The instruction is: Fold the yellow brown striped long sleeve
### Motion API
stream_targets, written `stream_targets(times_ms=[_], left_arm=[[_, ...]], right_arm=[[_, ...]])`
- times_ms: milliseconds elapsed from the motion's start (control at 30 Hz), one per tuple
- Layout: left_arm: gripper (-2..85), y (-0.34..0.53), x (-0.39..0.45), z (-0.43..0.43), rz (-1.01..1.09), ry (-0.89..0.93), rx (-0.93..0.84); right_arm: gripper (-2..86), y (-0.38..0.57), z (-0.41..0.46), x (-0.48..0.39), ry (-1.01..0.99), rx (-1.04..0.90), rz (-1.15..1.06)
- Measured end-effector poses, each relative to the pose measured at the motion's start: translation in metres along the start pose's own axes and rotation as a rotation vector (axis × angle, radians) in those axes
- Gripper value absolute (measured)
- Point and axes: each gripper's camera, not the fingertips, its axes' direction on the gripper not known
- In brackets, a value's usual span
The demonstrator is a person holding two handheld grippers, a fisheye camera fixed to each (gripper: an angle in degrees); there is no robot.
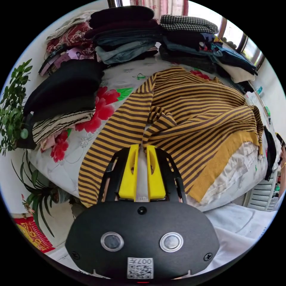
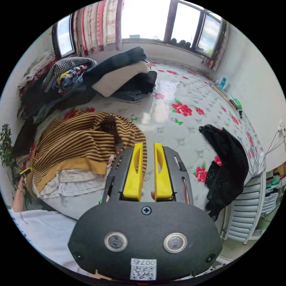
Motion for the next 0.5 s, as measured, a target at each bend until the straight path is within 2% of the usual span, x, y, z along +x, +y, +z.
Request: stream_targets(times_ms=[167,233,300,500], left_arm=[[5.9,0.063,0.015,-0.03,-0.011,0.037,0.052],[7.4,0.081,0.025,-0.03,0.0,0.142,0.018],[8.0,0.083,0.039,-0.025,0.036,0.167,-0.02],[2.6,0.045,0.092,-0.012,0.214,0.017,-0.07]], right_arm=[[7.6,0.067,0.035,-0.034,-0.186,-0.078,-0.096],[9.0,0.082,0.052,-0.054,-0.236,-0.105,-0.145],[9.6,0.083,0.063,-0.069,-0.25,-0.118,-0.193],[8.4,0.05,0.104,-0.115,-0.196,-0.165,-0.328]])
